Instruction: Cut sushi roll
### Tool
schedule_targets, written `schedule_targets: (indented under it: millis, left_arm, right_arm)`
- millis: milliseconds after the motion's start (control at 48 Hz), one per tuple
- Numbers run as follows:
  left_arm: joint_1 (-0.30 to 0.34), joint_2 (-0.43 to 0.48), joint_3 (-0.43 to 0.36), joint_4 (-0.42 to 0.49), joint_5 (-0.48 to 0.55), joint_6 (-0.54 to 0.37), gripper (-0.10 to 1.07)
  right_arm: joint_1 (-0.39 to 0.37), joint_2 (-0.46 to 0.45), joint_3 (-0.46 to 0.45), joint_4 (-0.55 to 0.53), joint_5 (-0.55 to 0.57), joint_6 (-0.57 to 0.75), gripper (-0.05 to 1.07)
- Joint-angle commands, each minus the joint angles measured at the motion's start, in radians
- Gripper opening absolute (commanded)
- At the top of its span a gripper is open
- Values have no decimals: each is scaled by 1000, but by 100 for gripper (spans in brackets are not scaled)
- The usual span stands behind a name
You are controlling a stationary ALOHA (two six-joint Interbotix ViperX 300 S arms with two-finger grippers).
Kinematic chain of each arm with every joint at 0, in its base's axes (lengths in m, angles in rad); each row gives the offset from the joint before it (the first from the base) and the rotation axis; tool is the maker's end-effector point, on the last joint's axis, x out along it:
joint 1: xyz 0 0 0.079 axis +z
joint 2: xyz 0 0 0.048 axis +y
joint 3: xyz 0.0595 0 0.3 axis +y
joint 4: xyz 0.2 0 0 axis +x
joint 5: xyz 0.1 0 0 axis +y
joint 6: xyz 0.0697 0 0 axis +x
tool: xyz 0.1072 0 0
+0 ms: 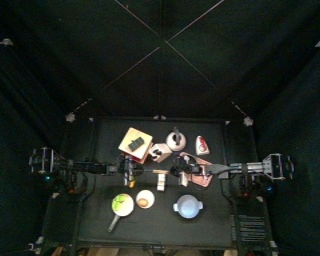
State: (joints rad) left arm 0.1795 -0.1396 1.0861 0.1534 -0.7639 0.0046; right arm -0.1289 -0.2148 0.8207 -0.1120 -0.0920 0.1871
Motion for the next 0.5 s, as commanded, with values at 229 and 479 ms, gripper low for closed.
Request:
schedule_targets:
  millis: [229, 479]
  left_arm:
    - [-5, 15, 3, -3, 41, 0, 42]
    - [-6, 63, -25, -3, 98, 0, 42]
  right_arm:
    - [12, 54, -23, 18, 5, 3, 43]
    - [25, 100, -29, 28, 14, 3, 43]
